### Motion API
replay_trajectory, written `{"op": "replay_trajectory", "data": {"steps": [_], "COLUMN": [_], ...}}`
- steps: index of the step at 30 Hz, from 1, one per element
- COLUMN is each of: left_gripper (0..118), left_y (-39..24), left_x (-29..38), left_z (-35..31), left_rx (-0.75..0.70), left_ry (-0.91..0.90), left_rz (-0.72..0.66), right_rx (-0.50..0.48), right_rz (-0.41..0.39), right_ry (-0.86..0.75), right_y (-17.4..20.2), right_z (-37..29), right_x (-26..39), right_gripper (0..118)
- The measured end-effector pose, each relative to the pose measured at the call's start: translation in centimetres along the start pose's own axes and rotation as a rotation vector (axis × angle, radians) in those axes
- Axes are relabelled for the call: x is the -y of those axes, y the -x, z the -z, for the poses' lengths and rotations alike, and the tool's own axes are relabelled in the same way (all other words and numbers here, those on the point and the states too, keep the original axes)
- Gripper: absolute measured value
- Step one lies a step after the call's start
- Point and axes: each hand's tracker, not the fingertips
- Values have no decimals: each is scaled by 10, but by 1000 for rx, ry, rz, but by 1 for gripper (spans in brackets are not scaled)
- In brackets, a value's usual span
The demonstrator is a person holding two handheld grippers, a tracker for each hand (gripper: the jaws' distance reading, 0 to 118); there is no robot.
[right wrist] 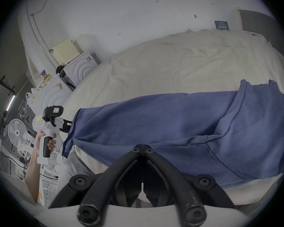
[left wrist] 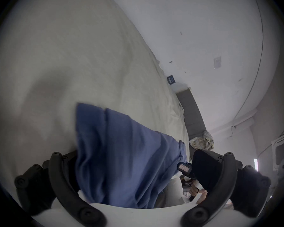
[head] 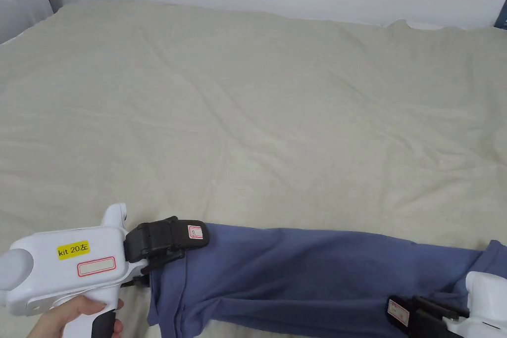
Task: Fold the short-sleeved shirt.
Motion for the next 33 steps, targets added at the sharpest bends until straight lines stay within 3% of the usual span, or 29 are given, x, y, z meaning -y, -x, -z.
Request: {"op": "replay_trajectory", "data": {"steps": [2,3,5,6,8,14,22,26,29,33], "left_gripper": [114,101,18,9,9,9,9,9,9,9], "left_y": [-8,-8,-2,3,4,-24,-117,-162,-177,-185], "left_x": [-4,-5,-6,-3,1,2,16,32,41,54], "left_z": [-2,-4,1,5,4,-12,-3,39,93,172], "left_rx": [-25,-44,-173,-193,-118,-183,-235,-178,-100,-160], "left_ry": [7,6,31,32,50,28,2,61,143,249], "left_rz": [20,28,12,11,-12,36,145,223,206,202], "right_rx": [-4,-2,1,5,9,10,23,23,33,50], "right_rz": [-4,-7,-10,-9,3,32,92,142,157,165], "right_ry": [0,0,0,0,-5,-35,-95,-114,-128,-157], "right_y": [0,1,-2,-4,-7,-21,-54,-73,-85,-97], "right_z": [-1,-3,-4,-5,-7,-24,-51,-65,-76,-91], "right_x": [0,0,-1,-1,0,1,6,6,7,10], "right_gripper": [0,0,0,0,0,0,0,0,0,0]}}
